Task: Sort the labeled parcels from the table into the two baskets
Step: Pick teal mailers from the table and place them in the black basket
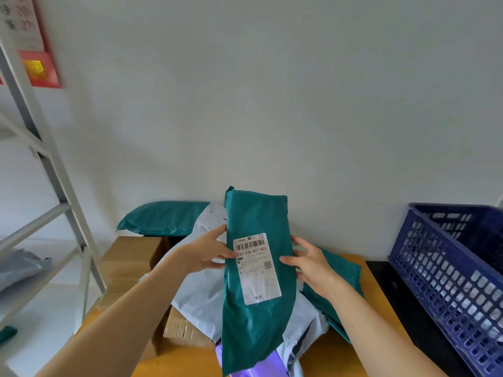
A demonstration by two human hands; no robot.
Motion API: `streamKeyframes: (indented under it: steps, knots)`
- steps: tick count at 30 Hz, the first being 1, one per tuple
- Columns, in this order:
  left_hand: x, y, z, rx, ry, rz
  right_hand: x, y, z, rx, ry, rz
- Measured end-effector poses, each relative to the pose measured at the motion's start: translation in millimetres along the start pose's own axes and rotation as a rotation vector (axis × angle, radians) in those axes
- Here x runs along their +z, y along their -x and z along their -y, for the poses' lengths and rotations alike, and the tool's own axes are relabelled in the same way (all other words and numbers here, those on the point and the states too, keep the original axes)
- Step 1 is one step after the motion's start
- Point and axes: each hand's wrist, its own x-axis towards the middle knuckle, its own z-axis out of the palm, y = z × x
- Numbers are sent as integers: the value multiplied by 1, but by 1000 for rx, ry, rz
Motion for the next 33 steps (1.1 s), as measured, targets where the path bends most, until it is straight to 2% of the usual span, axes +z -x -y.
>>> streamKeyframes:
  steps: [5, 13, 23, 33]
  knots:
    - [1, 5, 5, 132, 100, -177, 6, -3, 2, -73, 73, -47]
    - [9, 10, -5, 180, 149, -210, 6, 6, 10, -160, 175, -127]
    - [106, -15, -33, 240, 55, -49, -73, 64, 31, -196, 199, -388]
    - [288, -31, -72, 259, -99, 210, -231, 164, 53, -241, 188, -631]
